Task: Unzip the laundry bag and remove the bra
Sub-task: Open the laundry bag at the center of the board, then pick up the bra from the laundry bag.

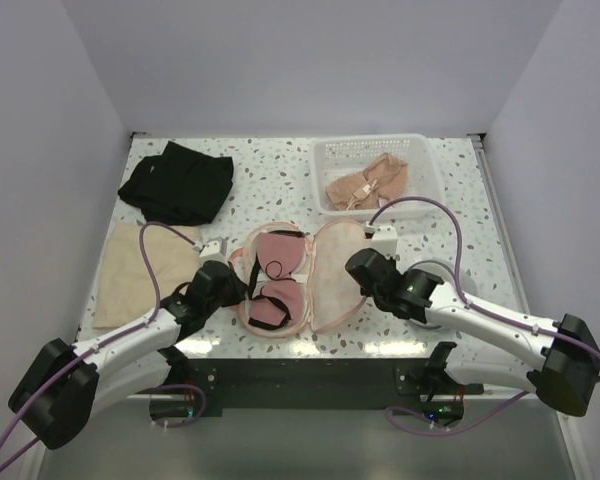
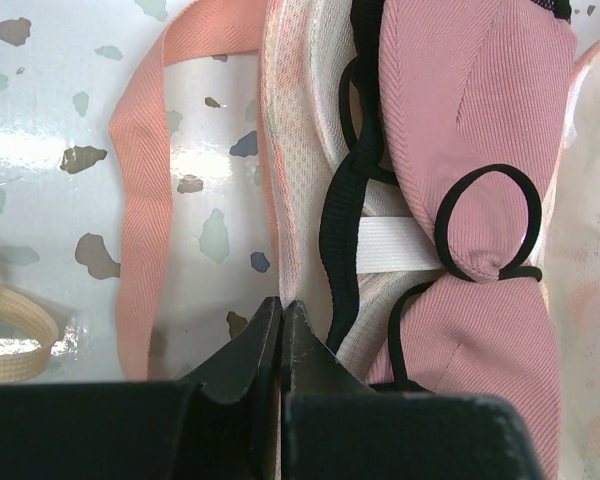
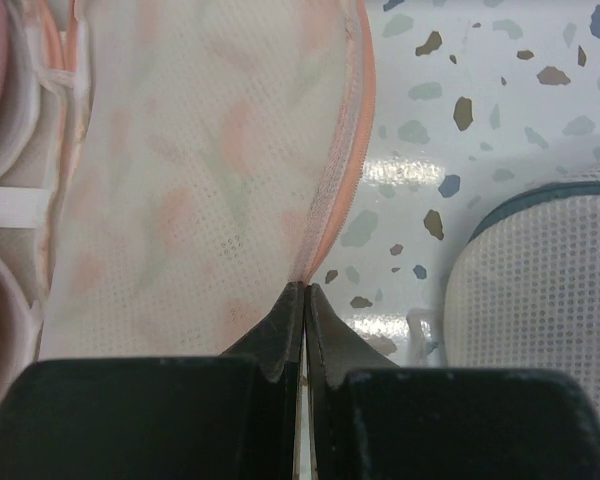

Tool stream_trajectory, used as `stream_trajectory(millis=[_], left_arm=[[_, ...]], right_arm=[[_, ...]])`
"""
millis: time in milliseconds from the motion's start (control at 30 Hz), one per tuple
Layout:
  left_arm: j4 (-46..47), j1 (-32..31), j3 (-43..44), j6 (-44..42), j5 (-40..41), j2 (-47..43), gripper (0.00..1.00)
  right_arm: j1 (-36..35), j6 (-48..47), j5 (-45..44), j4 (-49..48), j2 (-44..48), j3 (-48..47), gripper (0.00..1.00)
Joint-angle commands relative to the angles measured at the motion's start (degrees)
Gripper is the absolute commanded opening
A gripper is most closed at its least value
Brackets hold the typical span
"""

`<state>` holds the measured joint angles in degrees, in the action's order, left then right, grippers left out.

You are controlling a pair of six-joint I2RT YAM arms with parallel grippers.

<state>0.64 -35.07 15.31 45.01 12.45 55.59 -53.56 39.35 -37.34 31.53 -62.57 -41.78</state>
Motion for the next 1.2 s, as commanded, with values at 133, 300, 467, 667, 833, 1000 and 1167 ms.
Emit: stream_trajectory(millis=[133, 300, 467, 667, 833, 1000, 1167], left_arm=[[-0.56, -0.35, 0.95, 0.16, 1.7, 0.04, 0.0], [-0.56, -0.26, 1.04, 0.16, 1.7, 0.31, 0.0], [-0.38, -0.26, 0.69, 0.34, 0.65, -0.48, 0.0], [-0.56, -0.35, 0.51, -0.28, -0.4, -1.89, 0.0], [-2.75, -0.26, 0.51, -0.54, -0.32, -3.03, 0.05], [-5.03, -0.26, 1.39, -0.81, 0.91, -4.44, 0.44], [-6.36, -0.26, 2.35, -0.89, 1.61, -6.72, 0.6]], right_arm=[[0.21, 5.03, -9.93, 3.36, 5.6, 2.58, 0.12], [0.12, 4.33, -12.66, 6.17, 5.79, 0.92, 0.57], [0.21, 1.79, -9.69, 2.16, 5.88, 0.47, 0.64], [0.3, -8.49, 7.05, -14.37, 2.38, 1.88, 0.64], [0.3, -11.49, 17.38, -21.92, -4.31, 0.03, 0.64], [0.3, -12.1, 25.28, -30.02, -8.26, 1.17, 0.64], [0.3, -12.02, 29.78, -37.76, -12.22, 1.26, 0.64]])
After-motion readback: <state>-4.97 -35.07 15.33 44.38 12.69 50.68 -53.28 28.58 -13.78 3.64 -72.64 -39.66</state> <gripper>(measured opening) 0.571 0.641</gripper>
